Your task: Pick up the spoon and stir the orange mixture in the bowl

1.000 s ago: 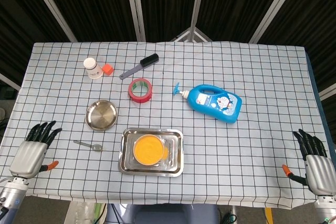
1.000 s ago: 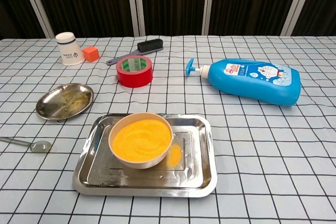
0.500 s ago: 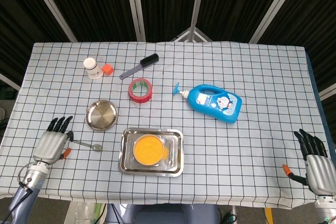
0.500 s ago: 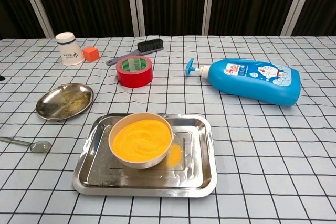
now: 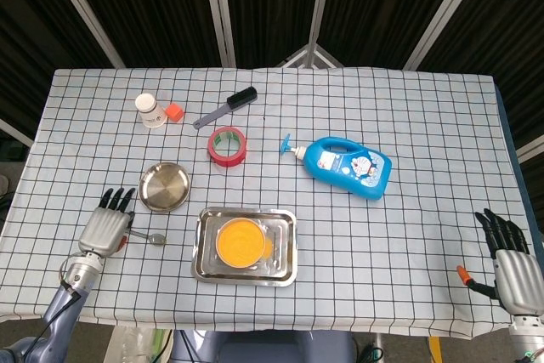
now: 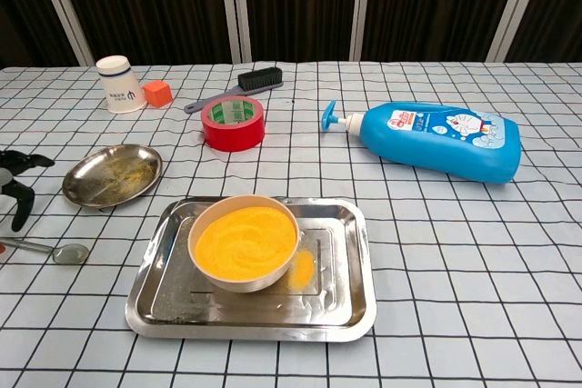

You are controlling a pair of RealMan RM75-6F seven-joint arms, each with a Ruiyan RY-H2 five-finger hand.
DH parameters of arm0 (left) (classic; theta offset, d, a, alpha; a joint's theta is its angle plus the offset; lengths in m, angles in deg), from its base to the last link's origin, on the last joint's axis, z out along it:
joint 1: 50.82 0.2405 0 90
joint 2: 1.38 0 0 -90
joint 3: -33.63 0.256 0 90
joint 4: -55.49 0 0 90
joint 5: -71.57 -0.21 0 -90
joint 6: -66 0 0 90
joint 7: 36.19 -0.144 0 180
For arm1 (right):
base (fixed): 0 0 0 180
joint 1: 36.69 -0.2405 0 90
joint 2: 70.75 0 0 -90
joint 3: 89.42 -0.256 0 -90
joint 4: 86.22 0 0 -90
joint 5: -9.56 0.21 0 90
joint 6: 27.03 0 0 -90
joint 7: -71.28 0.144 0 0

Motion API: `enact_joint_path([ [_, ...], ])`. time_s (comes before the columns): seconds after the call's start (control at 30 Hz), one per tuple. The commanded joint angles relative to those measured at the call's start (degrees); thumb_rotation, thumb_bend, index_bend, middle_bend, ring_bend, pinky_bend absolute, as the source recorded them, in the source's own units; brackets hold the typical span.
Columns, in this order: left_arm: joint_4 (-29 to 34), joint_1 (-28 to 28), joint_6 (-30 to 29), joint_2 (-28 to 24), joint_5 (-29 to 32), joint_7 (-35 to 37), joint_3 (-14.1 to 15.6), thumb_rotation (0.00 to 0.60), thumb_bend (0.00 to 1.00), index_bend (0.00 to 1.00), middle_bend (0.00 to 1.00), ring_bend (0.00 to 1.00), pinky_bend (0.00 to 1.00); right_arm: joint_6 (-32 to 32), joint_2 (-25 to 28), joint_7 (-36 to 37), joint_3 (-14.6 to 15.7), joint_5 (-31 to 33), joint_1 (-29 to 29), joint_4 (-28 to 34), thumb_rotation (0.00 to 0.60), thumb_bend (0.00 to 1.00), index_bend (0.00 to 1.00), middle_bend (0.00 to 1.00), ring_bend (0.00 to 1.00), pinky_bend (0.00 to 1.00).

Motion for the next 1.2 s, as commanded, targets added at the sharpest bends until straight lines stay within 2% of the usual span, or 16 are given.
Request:
enact_joint_path([
  [0.03, -0.7, -0.4, 0.3, 0.7, 0.3, 0.0, 0.0, 0.6, 0.42, 0.51, 0.0, 0.0, 0.03, 0.1, 0.0, -0.1, 0.0, 0.1, 0.0, 0.0, 0.6, 0.31, 0.0, 0.0, 0.0, 0.0],
  [0.33, -2.0, -1.2, 0.3, 2.6, 0.7, 0.2, 0.1, 0.6, 0.47, 0.52, 0.0, 0.0, 0.03, 0.2, 0.0, 0.0, -0.2, 0.4, -0.1, 0.0, 0.6, 0.31, 0.0, 0.0, 0.0, 0.0],
  [0.9, -2.0, -1.6, 0.2, 2.8, 2.3, -0.2, 0.8, 0.6, 0.48, 0.52, 0.0, 0.0, 0.03, 0.1, 0.0, 0.1, -0.1, 0.3, 0.0, 0.1, 0.6, 0.31, 0.0, 0.0, 0.0, 0.0],
  [1.2, -2.1, -1.7, -0.2, 2.8, 2.5, 0.0, 1.3, 0.6, 0.52, 0.54, 0.0, 0.0, 0.03, 0.0, 0.0, 0.2, -0.1, 0.2, 0.0, 0.1, 0.6, 0.31, 0.0, 0.0, 0.0, 0.0],
])
